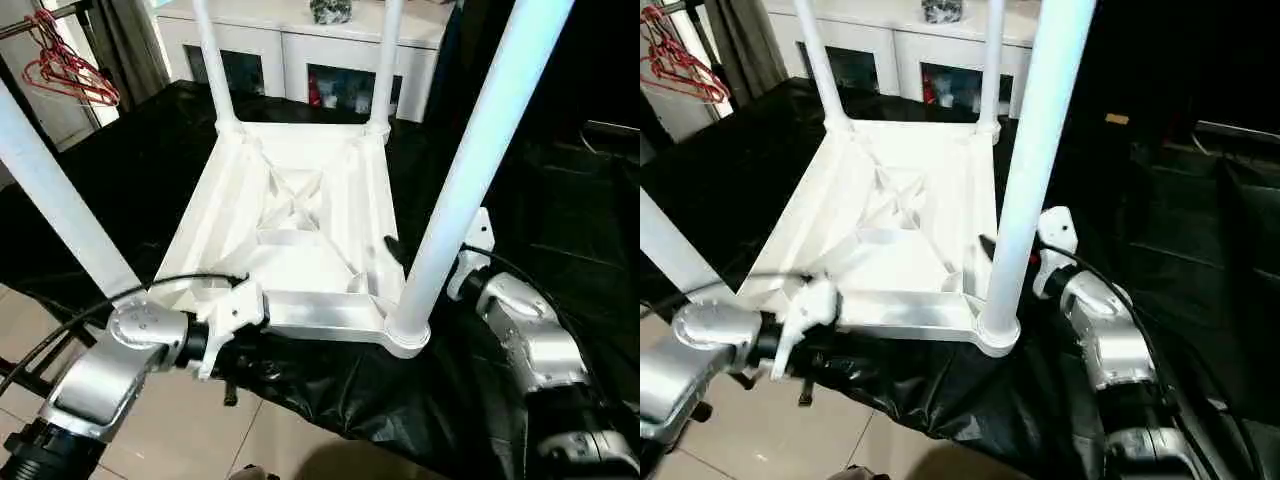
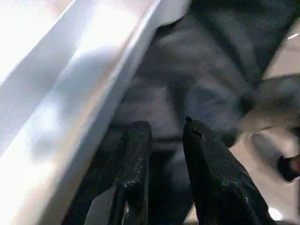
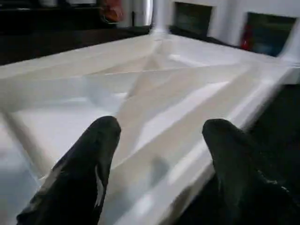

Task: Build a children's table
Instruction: Rotate leg to tighten

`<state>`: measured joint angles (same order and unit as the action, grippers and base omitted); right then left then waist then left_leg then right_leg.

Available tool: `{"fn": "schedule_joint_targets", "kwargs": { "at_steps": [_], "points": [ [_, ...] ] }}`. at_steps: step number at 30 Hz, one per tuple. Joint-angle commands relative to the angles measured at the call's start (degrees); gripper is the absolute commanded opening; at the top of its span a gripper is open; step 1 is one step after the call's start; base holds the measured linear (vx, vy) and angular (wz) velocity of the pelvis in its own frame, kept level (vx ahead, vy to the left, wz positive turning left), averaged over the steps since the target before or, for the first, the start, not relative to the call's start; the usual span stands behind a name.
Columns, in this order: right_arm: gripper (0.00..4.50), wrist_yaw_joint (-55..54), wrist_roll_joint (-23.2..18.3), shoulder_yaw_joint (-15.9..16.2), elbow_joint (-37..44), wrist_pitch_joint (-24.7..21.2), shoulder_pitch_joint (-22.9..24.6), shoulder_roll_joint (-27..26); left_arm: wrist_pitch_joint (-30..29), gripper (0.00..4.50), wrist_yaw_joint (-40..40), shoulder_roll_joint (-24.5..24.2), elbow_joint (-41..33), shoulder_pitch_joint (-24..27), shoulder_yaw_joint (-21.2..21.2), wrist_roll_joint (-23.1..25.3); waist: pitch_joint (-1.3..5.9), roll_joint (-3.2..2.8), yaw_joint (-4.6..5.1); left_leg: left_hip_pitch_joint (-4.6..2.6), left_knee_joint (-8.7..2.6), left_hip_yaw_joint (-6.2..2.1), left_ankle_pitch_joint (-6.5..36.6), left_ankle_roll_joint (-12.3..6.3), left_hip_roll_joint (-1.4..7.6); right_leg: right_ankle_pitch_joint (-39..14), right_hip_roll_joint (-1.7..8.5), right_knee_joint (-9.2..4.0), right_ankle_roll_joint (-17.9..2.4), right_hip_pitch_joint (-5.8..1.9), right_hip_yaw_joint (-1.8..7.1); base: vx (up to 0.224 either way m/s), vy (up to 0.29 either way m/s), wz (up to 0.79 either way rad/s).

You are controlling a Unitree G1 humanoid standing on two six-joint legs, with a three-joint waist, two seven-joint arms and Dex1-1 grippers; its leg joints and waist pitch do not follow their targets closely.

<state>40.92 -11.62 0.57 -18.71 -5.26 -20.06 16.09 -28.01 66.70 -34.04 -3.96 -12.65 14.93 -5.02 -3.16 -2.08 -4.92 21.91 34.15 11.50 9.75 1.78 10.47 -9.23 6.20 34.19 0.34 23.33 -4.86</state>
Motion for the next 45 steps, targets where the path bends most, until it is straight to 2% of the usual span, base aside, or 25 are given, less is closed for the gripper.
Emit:
{"fn": "schedule_joint_targets", "kwargs": {
  "at_steps": [1, 7, 8, 9, 11, 15, 18, 20, 21, 22, 24, 25, 27, 30, 32, 33, 37, 38, 39, 40, 42, 45],
  "points": [
    [3.23, 2.91, -1.25, 1.71, 3.39, -1.38, 0.89, 0.62, -0.03, 1.36, -1.68, -0.87, 0.55, -1.13, 0.80, 1.71, 3.62, 0.29, 0.27, -1.42, -5.13, -1.69, 20.54, 1.23, 2.57, -21.94, 2.37, -4.35, -9.04, -1.98, 2.84, 0.000, 0.000, 0.00],
    [3.23, 9.06, -4.00, 4.10, 9.62, -4.25, 4.26, 2.21, 0.28, 1.36, -7.75, 1.30, 3.14, -3.61, 0.09, 3.76, 3.73, 0.37, 0.09, -1.37, -4.95, -1.58, 19.01, 0.57, 2.63, -18.41, 2.32, -4.09, -10.25, -2.10, 2.94, 0.000, 0.000, 0.00],
    [3.23, 9.67, -4.39, 4.44, 10.40, -4.56, 4.71, 2.36, 0.64, 1.36, -8.52, 1.85, 3.46, -3.99, -0.18, 3.86, 3.72, 0.34, -0.19, -1.88, -4.79, -1.32, 19.48, 0.55, 2.62, -18.70, 2.27, -4.28, -10.58, -1.60, 3.02, 0.000, 0.000, 0.00],
    [3.23, 10.02, -4.67, 4.66, 10.93, -4.82, 5.00, 2.47, 0.87, 1.36, -9.01, 2.20, 3.69, -4.25, -0.33, 3.94, 3.68, 0.29, -0.36, -2.07, -4.74, -1.30, 20.18, 0.65, 2.64, -19.47, 2.31, -4.36, -10.84, -1.48, 3.08, 0.000, 0.000, 0.00],
    [3.23, 10.58, -5.24, 4.94, 11.98, -5.45, 5.46, 2.48, 1.25, 1.36, -9.86, 2.79, 4.15, -4.71, -0.63, 3.87, 3.60, 0.31, -0.51, -1.77, -4.91, -1.54, 20.78, 0.74, 2.63, -21.34, 2.32, -4.43, -10.13, -1.70, 3.12, 0.000, 0.000, 0.00],
    [3.23, 11.44, -5.69, 5.59, 13.56, -6.38, 6.17, 2.67, 1.93, 1.36, -11.54, 3.41, 5.53, -5.52, -0.59, 4.17, 3.55, 0.44, -0.77, -2.01, -5.01, -1.71, 22.02, 1.35, 2.65, -23.59, 2.25, -4.61, -8.73, -1.33, 3.55, 0.000, 0.000, 0.00],
    [3.23, 9.40, -3.77, 5.42, 12.31, -5.20, 5.73, 2.44, 2.23, 1.36, -11.85, 3.63, 5.42, -5.54, -0.53, 4.26, 3.58, 0.46, -0.72, -1.51, -5.18, -1.91, 21.64, 1.40, 2.54, -24.15, 2.37, -4.66, -8.18, -1.59, 3.51, 0.000, 0.000, 0.00],
    [3.23, 6.21, -2.61, 3.52, 9.85, -4.09, 4.42, 1.77, 1.38, 1.36, -12.25, 3.88, 3.25, -4.69, -0.71, 3.79, 3.58, 0.49, -0.69, -1.58, -5.18, -1.91, 21.77, 1.62, 2.53, -24.47, 2.46, -4.75, -8.23, -1.48, 3.55, 0.000, 0.000, 0.00],
    [3.23, 5.36, -2.65, 2.87, 9.28, -4.22, 4.04, 1.61, 1.10, 1.36, -12.45, 3.92, 2.56, -4.42, -0.72, 3.67, 3.58, 0.25, -0.59, -1.54, -5.21, -1.95, 21.98, 1.91, 2.56, -24.23, 2.50, -4.77, -8.48, -1.49, 3.58, 0.000, 0.000, 0.00],
    [3.23, 0.67, -1.73, 0.41, 6.78, -3.79, 2.49, 1.15, -1.32, 1.36, -13.12, 4.34, -1.70, -2.41, -1.88, 2.05, 3.61, 0.37, -0.53, -1.49, -5.17, -1.97, 21.87, 1.84, 2.49, -24.00, 2.46, -4.72, -8.54, -1.57, 3.53, 0.000, 0.000, 0.00],
    [3.23, -3.74, -2.82, -3.30, 5.30, -3.67, 1.43, 0.36, -4.07, 1.36, -15.26, 5.07, -6.97, 0.41, -3.88, 0.57, 3.59, 0.33, -0.17, -1.34, -5.27, -1.99, 21.07, 2.22, 2.63, -22.43, 2.56, -4.43, -9.79, -1.81, 3.47, 0.000, 0.000, 0.00],
    [3.23, -7.44, -3.10, -5.56, 5.36, -4.48, 1.46, 0.01, -4.98, 1.36, -17.96, 6.01, -10.05, 2.59, -5.62, 0.20, 3.52, 0.15, -0.12, -1.59, -5.06, -1.83, 21.46, 1.94, 2.52, -22.50, 2.33, -4.54, -9.91, -1.52, 3.50, 0.000, 0.000, 0.00],
    [3.23, -8.32, -2.98, -6.06, 5.40, -4.06, 1.73, -0.02, -4.36, 1.36, -19.50, 6.63, -10.68, 3.40, -6.31, 0.48, 3.55, 0.23, -0.04, -1.33, -5.01, -1.78, 20.95, 1.45, 2.32, -22.60, 2.13, -4.64, -9.15, -1.77, 3.42, 0.000, 0.000, 0.00],
    [3.23, -13.12, -2.96, -8.80, 7.91, -3.94, 3.91, -0.92, -1.37, 1.36, -27.69, 12.66, -12.49, 5.86, -11.80, -0.17, 3.68, 0.31, 0.15, -0.93, -4.85, -1.85, 19.43, 0.96, 2.24, -21.56, 2.03, -4.74, -8.39, -2.04, 3.35, 0.000, 0.000, 0.00],
    [3.23, -15.39, -2.54, -10.16, 10.32, -4.11, 6.37, -1.10, 0.19, 1.36, -32.82, 16.99, -12.72, 6.40, -15.31, -1.15, 3.66, 0.09, 0.11, -0.83, -4.84, -1.80, 19.13, 0.84, 2.32, -20.71, 1.86, -4.83, -8.28, -2.09, 3.38, 0.000, 0.000, 0.00],
    [3.23, -16.54, -2.11, -10.61, 10.81, -3.94, 7.29, -1.23, 2.03, 1.36, -34.69, 18.79, -13.02, 6.73, -16.68, -2.15, 3.65, 0.34, -0.08, -0.92, -4.70, -1.72, 19.35, 0.73, 2.24, -20.81, 1.77, -5.06, -7.98, -1.98, 3.38, 0.000, 0.000, 0.00],
    [3.23, -16.58, -0.68, -9.72, 13.11, -4.18, 11.03, -0.95, 7.67, 1.36, -40.02, 22.69, -10.67, 5.41, -20.87, -4.12, 3.60, 0.37, 0.00, -0.77, -4.77, -1.84, 20.24, 0.33, 2.09, -22.15, 1.57, -5.24, -6.93, -2.00, 3.17, 0.000, 0.000, 0.00],
    [3.23, -16.58, -0.75, -9.70, 14.31, -4.45, 12.40, -0.82, 8.45, 1.65, -40.66, 23.71, -10.28, 5.24, -22.06, -5.47, 3.57, 0.45, 0.00, -0.77, -4.76, -1.81, 20.58, 0.24, 2.05, -23.05, 1.54, -5.35, -6.21, -1.96, 3.20, 0.000, 0.000, 0.00],
    [3.23, -16.58, -0.75, -9.70, 14.31, -4.45, 12.40, -0.82, 8.45, 1.65, -40.66, 23.71, -10.28, 5.24, -22.06, -5.47, 3.55, 0.45, -0.01, -0.87, -4.75, -1.81, 20.91, 0.28, 2.06, -23.52, 1.58, -5.39, -6.14, -1.86, 3.20, 0.000, 0.000, 0.00],
    [3.50, -16.23, -0.82, -9.70, 15.04, -4.60, 13.45, -0.47, 8.65, 1.70, -41.30, 24.01, -9.87, 5.17, -22.50, -5.48, 3.47, 0.33, 0.07, -0.87, -4.87, -1.90, 21.49, 0.28, 2.14, -24.60, 1.53, -5.59, -5.53, -1.79, 3.17, 0.000, 0.000, 0.00],
    [3.56, -18.91, 0.29, -10.35, 16.16, -5.11, 15.58, -0.48, 9.83, 1.90, -40.85, 25.25, -10.04, 6.22, -22.58, -5.93, 3.38, 0.02, 0.16, -0.97, -5.00, -1.99, 22.22, 0.66, 2.21, -25.26, 1.50, -5.70, -5.13, -1.63, 3.19, 0.000, 0.000, 0.00],
    [3.91, -23.79, 1.81, -10.66, 18.96, -4.55, 18.50, -2.84, 10.20, 2.16, -45.13, 26.65, -8.67, 8.54, -22.14, -2.90, 3.25, -0.03, 0.39, -0.97, -5.06, -1.97, 23.77, 1.17, 2.19, -26.42, 1.40, -6.07, -4.09, -1.37, 3.18, 0.000, 0.000, 0.00]
  ]
}}
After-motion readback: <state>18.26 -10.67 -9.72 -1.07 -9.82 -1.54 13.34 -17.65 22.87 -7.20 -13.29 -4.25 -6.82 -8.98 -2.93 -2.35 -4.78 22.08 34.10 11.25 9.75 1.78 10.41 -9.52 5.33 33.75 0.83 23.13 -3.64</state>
